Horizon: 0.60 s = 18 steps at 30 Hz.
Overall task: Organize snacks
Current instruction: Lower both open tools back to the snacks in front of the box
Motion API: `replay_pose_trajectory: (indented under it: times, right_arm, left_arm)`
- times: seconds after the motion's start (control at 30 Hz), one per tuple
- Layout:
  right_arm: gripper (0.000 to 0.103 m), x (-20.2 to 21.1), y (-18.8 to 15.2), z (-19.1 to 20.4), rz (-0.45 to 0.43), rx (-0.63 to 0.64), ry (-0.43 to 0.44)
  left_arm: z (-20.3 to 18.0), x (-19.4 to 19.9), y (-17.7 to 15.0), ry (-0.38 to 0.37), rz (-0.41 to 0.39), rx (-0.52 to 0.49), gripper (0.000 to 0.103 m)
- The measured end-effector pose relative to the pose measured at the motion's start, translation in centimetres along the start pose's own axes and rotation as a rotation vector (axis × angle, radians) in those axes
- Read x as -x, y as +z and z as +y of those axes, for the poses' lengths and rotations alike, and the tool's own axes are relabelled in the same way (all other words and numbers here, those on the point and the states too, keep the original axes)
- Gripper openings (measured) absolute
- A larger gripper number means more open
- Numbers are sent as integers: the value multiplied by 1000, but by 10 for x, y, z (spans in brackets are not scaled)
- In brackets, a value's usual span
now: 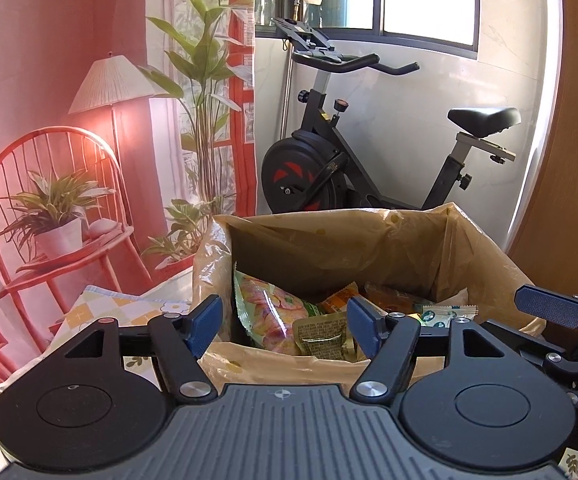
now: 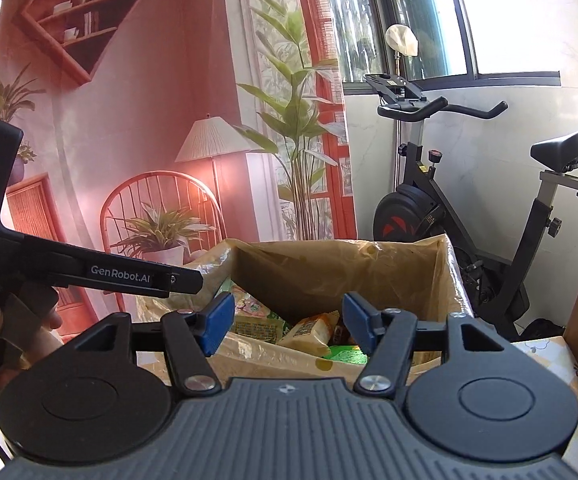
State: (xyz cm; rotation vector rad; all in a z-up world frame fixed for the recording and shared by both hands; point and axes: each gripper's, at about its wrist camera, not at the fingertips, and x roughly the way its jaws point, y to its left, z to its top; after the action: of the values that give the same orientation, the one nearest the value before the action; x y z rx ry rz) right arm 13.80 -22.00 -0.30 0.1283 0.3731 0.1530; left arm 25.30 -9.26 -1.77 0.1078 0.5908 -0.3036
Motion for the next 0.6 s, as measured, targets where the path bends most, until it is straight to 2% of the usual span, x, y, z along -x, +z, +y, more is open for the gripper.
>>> replay_pose_trajectory:
  times: [0.2, 0.37, 0.5, 0.6]
  right_arm:
    - [63, 17, -22, 30, -5, 30, 88]
    - [63, 23, -56, 52, 32, 64, 149]
    - [63, 9, -92, 62, 143, 57, 188]
    - [63, -15, -116, 63, 221, 22, 181]
  left_arm:
    - [37, 28, -27, -30, 22, 3, 71]
    - [83, 41, -58, 10, 113, 6, 71]
    - [123, 51, -75, 73, 138, 24, 71]
    - [147, 49, -86, 107, 155, 61, 71]
